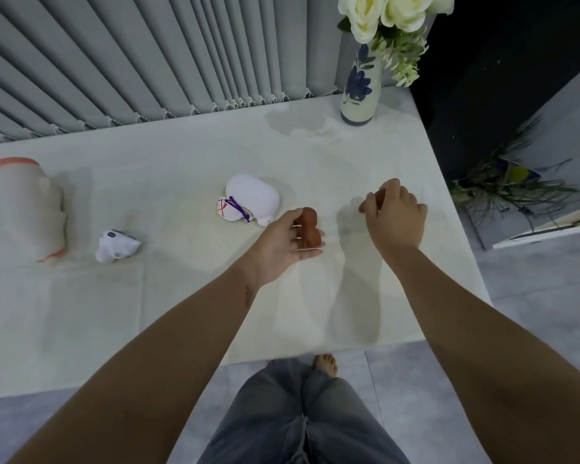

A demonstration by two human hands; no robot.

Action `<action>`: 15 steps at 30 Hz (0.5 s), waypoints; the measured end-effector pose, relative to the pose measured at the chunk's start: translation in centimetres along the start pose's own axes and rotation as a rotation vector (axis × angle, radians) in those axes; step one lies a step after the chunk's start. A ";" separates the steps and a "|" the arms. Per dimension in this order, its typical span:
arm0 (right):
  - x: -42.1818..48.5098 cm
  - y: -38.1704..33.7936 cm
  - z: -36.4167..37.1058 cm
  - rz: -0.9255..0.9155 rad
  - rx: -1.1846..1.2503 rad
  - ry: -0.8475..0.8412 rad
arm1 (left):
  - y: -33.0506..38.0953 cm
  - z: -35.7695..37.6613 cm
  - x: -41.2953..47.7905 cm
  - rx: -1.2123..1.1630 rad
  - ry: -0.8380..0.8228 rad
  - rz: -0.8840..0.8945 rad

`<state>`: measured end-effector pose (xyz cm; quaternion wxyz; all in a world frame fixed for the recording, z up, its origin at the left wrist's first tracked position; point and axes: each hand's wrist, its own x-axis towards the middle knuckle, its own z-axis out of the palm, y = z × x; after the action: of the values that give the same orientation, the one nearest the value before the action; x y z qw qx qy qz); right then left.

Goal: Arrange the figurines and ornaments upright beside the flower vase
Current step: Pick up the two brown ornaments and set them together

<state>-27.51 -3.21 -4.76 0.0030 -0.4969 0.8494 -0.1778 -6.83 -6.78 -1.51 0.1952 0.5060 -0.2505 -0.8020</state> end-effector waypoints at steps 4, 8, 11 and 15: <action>-0.2 -0.5 0.3 -0.102 0.007 -0.089 | 0.0 0.1 0.0 0.113 0.040 -0.003; -0.6 -0.2 0.8 -0.106 0.017 -0.145 | 0.2 0.4 0.4 0.190 0.065 0.066; -0.9 -0.1 1.2 -0.098 0.060 -0.180 | 0.5 0.4 0.8 0.232 0.069 0.084; -1.2 0.4 1.5 -0.096 0.139 -0.211 | 0.8 0.6 1.5 0.224 0.076 0.080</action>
<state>-26.96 -2.44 -6.49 0.1185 -0.5515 0.8052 -0.1830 -7.94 -8.11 -1.90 0.1788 0.5444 -0.3510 -0.7406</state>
